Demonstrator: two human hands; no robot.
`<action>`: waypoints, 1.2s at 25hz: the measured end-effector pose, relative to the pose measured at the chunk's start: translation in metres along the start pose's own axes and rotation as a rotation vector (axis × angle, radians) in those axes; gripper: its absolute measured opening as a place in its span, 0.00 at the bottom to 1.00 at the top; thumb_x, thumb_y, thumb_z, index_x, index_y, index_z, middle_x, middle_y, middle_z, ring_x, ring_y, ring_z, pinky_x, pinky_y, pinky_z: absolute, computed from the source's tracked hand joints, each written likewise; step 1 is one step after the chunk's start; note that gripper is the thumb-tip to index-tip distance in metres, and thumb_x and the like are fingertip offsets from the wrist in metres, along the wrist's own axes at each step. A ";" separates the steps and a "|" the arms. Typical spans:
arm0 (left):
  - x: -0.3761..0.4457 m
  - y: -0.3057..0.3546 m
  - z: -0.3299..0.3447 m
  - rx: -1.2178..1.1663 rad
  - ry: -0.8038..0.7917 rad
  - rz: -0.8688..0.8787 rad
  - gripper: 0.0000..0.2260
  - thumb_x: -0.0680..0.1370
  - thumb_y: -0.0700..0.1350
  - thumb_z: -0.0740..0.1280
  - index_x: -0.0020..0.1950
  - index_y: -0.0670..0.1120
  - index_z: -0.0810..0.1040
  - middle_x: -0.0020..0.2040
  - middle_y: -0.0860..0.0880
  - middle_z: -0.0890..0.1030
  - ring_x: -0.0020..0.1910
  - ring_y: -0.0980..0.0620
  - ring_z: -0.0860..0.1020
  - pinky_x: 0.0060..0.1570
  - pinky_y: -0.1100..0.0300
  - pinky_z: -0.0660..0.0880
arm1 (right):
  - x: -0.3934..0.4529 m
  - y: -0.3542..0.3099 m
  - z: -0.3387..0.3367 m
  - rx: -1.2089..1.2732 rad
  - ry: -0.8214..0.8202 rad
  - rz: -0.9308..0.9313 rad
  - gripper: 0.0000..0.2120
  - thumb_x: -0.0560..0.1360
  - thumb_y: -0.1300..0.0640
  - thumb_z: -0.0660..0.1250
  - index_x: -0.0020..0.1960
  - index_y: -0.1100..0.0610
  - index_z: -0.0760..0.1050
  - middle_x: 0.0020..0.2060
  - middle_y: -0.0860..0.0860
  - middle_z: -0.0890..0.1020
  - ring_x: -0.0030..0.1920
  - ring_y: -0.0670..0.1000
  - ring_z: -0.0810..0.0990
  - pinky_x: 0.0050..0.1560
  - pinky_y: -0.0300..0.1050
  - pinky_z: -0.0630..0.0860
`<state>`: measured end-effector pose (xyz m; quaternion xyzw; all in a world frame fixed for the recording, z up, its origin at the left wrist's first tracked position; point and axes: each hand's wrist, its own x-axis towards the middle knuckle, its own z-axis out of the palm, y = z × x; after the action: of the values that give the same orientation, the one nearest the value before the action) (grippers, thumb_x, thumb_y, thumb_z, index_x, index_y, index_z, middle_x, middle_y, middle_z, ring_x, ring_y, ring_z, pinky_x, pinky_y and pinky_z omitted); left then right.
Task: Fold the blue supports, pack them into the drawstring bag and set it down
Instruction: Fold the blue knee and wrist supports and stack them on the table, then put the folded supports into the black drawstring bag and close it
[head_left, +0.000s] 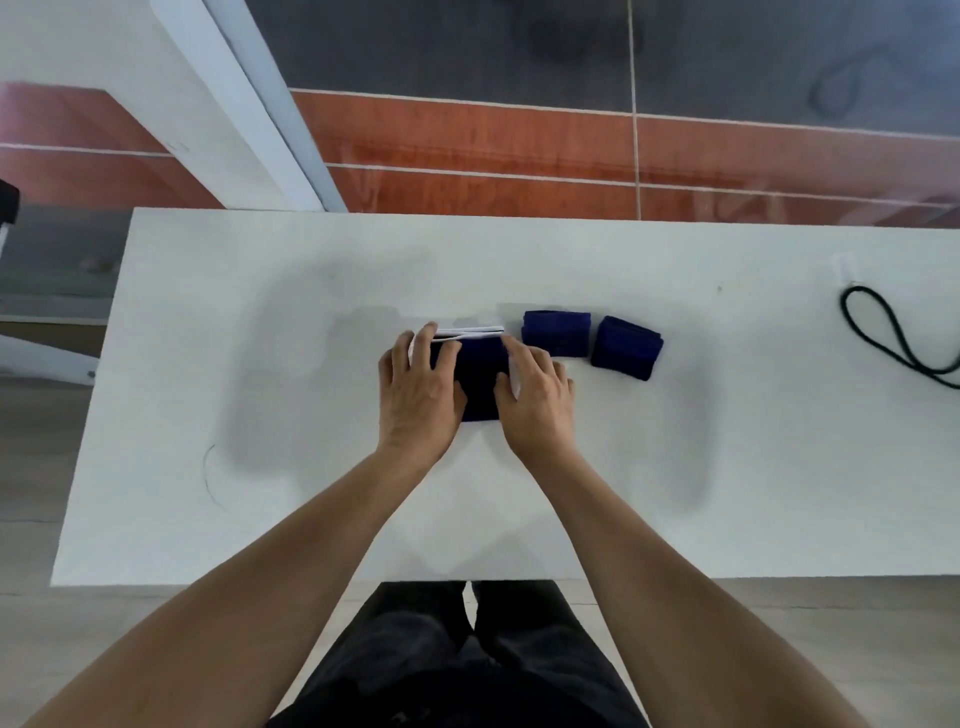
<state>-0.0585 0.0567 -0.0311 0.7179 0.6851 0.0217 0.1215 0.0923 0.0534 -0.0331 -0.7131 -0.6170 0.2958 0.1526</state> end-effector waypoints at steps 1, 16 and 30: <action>0.005 0.005 -0.005 -0.015 0.022 0.023 0.21 0.75 0.44 0.68 0.69 0.47 0.72 0.72 0.43 0.70 0.70 0.39 0.66 0.68 0.46 0.64 | 0.000 0.002 -0.007 0.024 0.046 0.006 0.23 0.80 0.57 0.63 0.75 0.48 0.68 0.68 0.49 0.75 0.65 0.55 0.71 0.66 0.50 0.67; 0.082 0.126 0.016 0.037 -0.309 0.192 0.30 0.80 0.49 0.64 0.80 0.50 0.55 0.78 0.47 0.63 0.75 0.41 0.62 0.71 0.44 0.62 | 0.055 0.102 -0.110 -0.250 -0.017 0.114 0.29 0.78 0.52 0.65 0.78 0.51 0.61 0.73 0.51 0.69 0.72 0.57 0.65 0.71 0.52 0.59; 0.033 0.155 0.035 -0.102 -0.295 0.022 0.23 0.75 0.48 0.73 0.67 0.52 0.70 0.57 0.43 0.70 0.54 0.39 0.76 0.54 0.46 0.75 | 0.047 0.141 -0.124 -0.127 -0.187 0.185 0.16 0.78 0.55 0.68 0.65 0.56 0.71 0.59 0.56 0.68 0.53 0.61 0.76 0.53 0.51 0.72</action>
<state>0.1016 0.0792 -0.0378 0.7137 0.6499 -0.0478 0.2569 0.2825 0.0897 -0.0299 -0.7445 -0.5775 0.3343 0.0211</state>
